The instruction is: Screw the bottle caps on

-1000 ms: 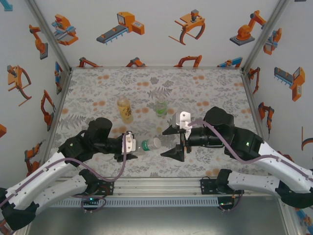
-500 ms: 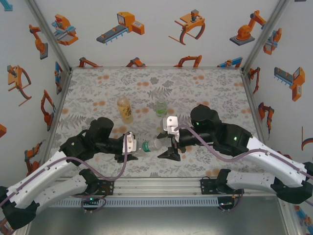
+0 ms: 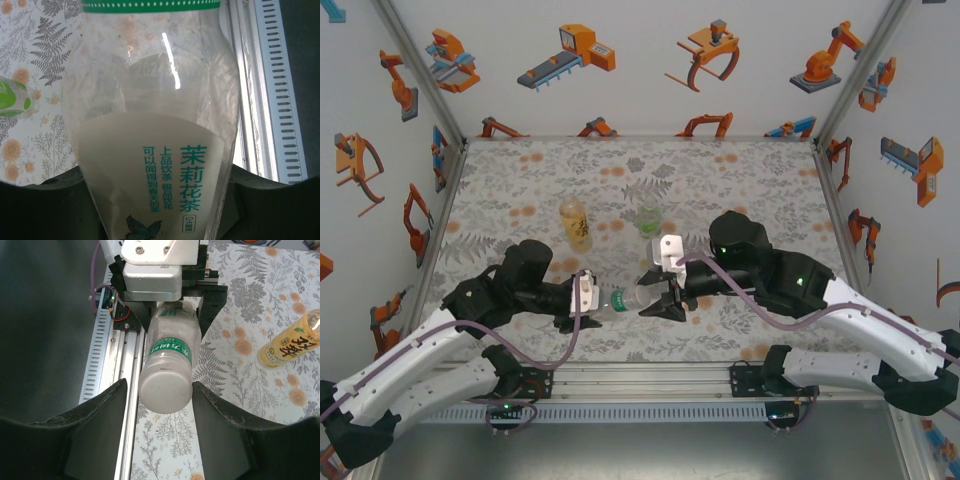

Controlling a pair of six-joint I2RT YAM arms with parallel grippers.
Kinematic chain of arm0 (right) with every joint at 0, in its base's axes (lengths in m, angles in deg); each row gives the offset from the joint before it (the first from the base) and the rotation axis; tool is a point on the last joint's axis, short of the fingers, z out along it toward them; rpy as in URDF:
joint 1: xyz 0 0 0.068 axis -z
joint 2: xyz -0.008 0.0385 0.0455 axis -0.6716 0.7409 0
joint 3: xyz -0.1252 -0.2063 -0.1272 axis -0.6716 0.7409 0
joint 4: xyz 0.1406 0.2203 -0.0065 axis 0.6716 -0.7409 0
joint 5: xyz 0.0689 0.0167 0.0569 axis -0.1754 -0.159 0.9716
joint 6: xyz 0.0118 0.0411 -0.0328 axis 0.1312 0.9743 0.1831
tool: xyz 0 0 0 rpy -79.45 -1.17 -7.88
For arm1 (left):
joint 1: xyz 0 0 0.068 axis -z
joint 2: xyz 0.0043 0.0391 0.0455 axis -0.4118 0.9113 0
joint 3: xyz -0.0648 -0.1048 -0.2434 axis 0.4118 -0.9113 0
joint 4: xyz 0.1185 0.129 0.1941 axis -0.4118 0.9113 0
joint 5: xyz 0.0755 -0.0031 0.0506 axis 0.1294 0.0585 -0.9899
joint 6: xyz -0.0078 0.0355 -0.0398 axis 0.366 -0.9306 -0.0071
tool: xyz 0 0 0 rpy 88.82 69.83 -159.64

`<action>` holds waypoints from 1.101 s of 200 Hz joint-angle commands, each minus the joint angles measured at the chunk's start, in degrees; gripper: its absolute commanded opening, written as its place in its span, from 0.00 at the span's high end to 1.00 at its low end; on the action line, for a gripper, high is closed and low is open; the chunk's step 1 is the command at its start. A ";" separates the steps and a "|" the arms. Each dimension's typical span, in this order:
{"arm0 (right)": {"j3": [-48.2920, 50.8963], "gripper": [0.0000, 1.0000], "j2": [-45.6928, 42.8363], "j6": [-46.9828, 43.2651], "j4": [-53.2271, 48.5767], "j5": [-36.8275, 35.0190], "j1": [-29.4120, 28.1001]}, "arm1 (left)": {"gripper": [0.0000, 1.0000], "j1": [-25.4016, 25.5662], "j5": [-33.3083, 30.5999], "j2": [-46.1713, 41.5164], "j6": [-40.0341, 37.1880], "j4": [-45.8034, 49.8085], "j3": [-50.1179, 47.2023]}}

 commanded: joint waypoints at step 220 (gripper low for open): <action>-3.00 0.97 -2.64 -37.34 -10.07 7.03 0.06 | 1.00 0.24 7.86 1.02 -1.76 1.22 2.40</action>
